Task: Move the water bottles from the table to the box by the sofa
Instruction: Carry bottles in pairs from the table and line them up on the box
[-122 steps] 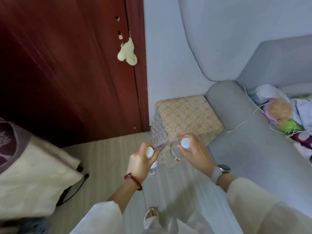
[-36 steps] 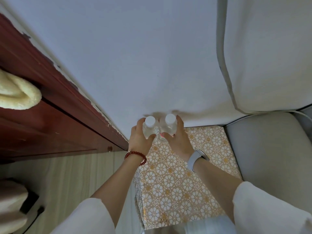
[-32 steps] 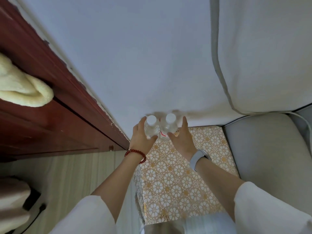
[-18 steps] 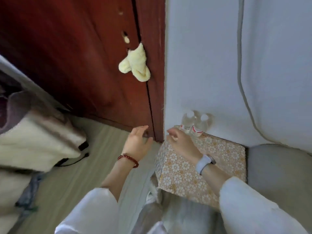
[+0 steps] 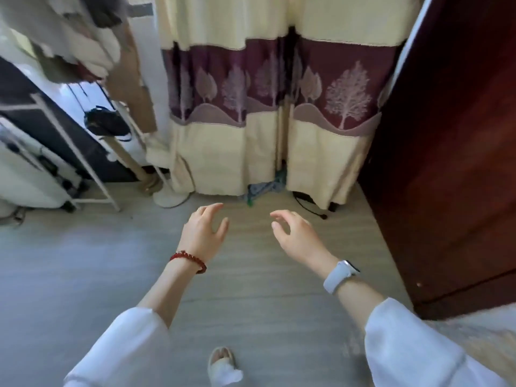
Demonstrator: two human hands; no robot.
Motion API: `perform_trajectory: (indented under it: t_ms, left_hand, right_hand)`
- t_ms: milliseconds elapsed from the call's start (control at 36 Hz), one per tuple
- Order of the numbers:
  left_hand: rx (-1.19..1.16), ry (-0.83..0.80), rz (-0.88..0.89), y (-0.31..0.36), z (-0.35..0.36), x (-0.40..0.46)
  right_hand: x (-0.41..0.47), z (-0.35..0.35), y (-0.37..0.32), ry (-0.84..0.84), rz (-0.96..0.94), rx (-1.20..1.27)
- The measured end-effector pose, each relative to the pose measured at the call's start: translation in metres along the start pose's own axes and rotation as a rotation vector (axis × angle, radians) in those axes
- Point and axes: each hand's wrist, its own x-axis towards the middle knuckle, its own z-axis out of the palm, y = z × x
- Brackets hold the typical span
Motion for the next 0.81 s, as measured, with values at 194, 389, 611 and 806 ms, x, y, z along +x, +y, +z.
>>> perform_trajectory:
  t_ms: [194,389,611,806]
  left_hand:
    - [-0.016,0.240,-0.291,-0.175,-0.133,-0.034]
    - [0.012,0.374,-0.497,-0.360,-0.270,-0.071]
    - [0.037,0.541,-0.648,-0.520,-0.397,-0.086]
    - [0.067,0.652,-0.739,-0.653,-0.486,-0.059]
  right_hand:
    - [0.066,0.163,-0.152,-0.245,-0.255,-0.093]
    - [0.104,0.367,-0.322,-0.464,-0.407,-0.116]
    - [0.130,0.537,-0.479,-0.665,-0.616,-0.210]
    - [0.184,0.671,-0.599,-0.736,-0.728,-0.177]
